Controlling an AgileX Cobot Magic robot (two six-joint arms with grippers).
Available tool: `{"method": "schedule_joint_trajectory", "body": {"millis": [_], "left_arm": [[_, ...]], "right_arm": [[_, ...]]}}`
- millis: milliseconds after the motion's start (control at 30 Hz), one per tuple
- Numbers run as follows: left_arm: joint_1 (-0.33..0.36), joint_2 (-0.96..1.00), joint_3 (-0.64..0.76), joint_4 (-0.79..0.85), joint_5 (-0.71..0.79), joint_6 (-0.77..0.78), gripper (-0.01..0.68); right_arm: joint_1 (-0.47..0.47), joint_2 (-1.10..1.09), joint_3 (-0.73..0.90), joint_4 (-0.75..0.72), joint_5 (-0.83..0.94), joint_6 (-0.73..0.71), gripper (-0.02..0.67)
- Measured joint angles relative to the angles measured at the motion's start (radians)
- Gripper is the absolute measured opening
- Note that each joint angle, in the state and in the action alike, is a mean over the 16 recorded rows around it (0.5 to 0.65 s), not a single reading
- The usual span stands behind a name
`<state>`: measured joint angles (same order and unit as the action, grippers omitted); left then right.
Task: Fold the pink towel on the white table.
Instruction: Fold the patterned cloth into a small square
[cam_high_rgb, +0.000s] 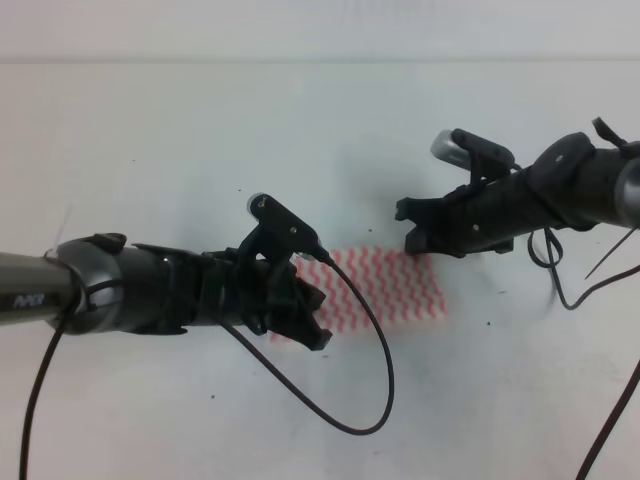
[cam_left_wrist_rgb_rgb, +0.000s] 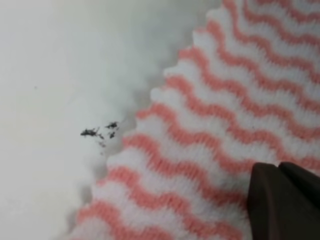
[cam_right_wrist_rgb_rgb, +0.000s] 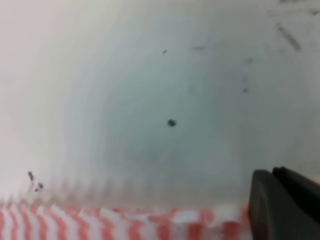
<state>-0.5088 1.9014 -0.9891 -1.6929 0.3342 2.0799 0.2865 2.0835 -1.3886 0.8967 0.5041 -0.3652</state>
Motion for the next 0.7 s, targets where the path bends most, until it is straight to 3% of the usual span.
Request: {"method": "schedule_joint_trajectory", "body": {"millis": [433,700], "left_arm": [[0.0,-0.053,0.0,-0.007,-0.031,0.019,-0.004],[0.0,-0.096,0.0,-0.017,-0.103,-0.064,-0.004]], "right_arm": [[-0.042,-0.044,-0.001,-0.006,0.073,-0.002,-0.018],[-0.022,-0.095,0.0,-0.06,0.148,0.005,-0.018]]}}
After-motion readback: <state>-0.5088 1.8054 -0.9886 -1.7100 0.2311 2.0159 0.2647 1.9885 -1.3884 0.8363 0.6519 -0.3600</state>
